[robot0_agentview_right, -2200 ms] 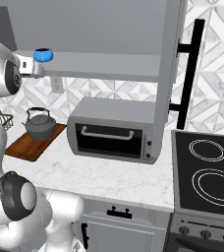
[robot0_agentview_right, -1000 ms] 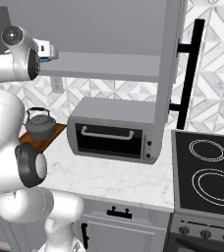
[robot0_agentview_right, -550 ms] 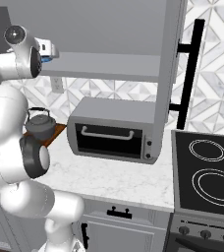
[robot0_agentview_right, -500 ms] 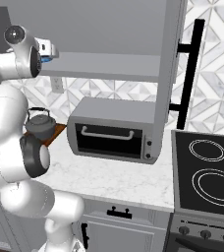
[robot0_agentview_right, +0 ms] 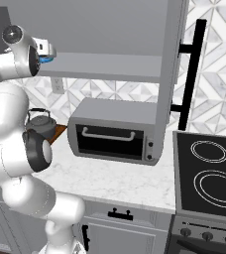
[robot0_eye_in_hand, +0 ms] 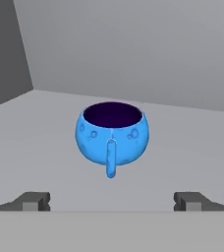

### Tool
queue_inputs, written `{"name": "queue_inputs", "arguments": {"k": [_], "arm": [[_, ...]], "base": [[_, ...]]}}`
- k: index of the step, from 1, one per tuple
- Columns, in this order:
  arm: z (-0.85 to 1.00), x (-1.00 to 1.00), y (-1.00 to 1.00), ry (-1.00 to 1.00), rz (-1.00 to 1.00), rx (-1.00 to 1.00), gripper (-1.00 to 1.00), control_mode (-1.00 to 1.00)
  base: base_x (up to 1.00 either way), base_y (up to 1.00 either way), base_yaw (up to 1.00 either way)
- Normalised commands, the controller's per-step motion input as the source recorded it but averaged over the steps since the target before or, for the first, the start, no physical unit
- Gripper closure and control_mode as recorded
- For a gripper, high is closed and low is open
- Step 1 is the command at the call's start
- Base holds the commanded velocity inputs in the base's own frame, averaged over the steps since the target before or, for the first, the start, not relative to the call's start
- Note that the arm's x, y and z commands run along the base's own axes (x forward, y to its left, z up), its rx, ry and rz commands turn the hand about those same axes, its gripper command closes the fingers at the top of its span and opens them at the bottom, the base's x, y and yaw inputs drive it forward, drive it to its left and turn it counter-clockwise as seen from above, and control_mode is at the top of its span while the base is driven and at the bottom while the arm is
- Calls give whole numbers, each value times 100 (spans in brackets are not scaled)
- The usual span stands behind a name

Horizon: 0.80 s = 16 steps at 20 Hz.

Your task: Pick the kettle from the counter and place it on the tray. Then pick the mug from the cabinet and place it on the tray. Then close the cabinet doors.

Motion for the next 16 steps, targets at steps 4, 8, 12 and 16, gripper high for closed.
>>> {"name": "queue_inputs", "arguments": {"k": [4,8,12,16], "arm": [[-5,17,1,0,0,0,-100,-100],[-9,10,0,0,0,0,-100,-100],[-7,8,0,0,0,0,-100,-100],[-5,4,0,0,0,0,-100,-100]], "base": [[0,0,0],[0,0,0],[0,0,0],[0,0,0]]}}
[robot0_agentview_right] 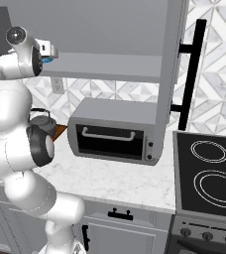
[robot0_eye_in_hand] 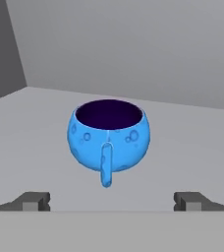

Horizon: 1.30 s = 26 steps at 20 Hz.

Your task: Pick the kettle from the counter and place it on the tray. Then pick the mug from the cabinet and place it on the tray. Then close the cabinet doors.

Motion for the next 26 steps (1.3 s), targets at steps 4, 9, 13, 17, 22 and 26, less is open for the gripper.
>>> {"name": "queue_inputs", "arguments": {"k": [4,9,13,17,22,26], "arm": [[-3,11,5,0,0,0,-100,-100],[0,6,7,0,-1,0,-100,-100],[-1,9,9,0,-2,0,-100,-100],[-4,14,8,0,-3,0,-100,-100],[-4,16,4,0,-4,0,-100,-100],[-2,13,2,0,-3,0,-100,-100]], "base": [[0,0,0],[0,0,0],[0,0,0],[0,0,0],[0,0,0],[0,0,0]]}}
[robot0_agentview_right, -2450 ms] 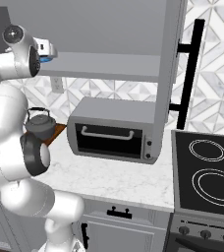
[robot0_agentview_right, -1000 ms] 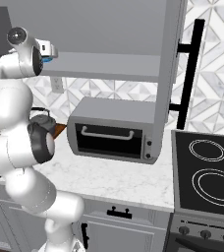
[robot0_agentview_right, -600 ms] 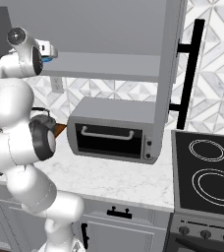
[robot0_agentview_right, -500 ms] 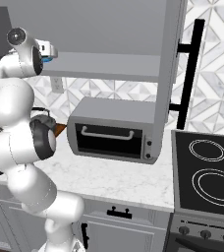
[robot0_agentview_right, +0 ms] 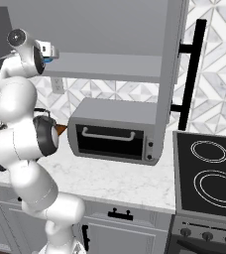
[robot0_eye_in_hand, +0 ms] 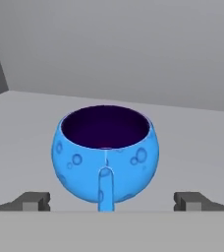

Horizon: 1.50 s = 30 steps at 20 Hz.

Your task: Pick the kettle from the counter and place it on the tray. Then pick the mug from the cabinet and place it on the tray. Then close the cabinet doors.

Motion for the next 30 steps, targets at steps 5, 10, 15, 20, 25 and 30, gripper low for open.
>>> {"name": "queue_inputs", "arguments": {"k": [5,10,15,20,25,30], "arm": [[0,12,3,0,-3,0,-100,-100],[0,16,2,0,-1,0,-100,-100],[-1,5,2,0,-1,0,100,-100],[0,-2,0,0,-7,0,100,-100],[0,-8,0,0,-4,0,100,-100],[0,-19,0,-1,0,2,100,-100]], "base": [[0,0,0],[0,0,0],[0,0,0],[0,0,0],[0,0,0],[0,0,0]]}}
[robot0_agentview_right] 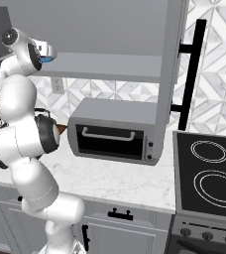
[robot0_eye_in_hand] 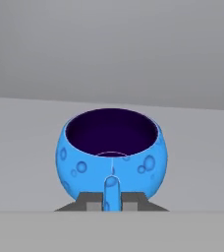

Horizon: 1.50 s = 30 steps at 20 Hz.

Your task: Pick the kettle from the counter and place it on the tray. Then pick the mug from the cabinet and place it on the tray. Then close the cabinet doors.

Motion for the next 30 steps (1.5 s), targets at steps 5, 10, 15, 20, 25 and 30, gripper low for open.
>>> {"name": "queue_inputs", "arguments": {"k": [5,10,15,20,25,30], "arm": [[0,-56,0,-3,0,5,100,-100],[0,-75,0,-3,0,6,100,-100],[0,-81,-6,-3,0,9,100,-100],[0,-87,-9,0,0,14,100,-100],[0,-97,-17,0,1,19,100,-100],[-1,-99,-21,-1,7,18,100,-100]], "base": [[0,0,0],[0,0,0],[0,0,0],[0,0,0],[0,0,0],[0,0,0]]}}
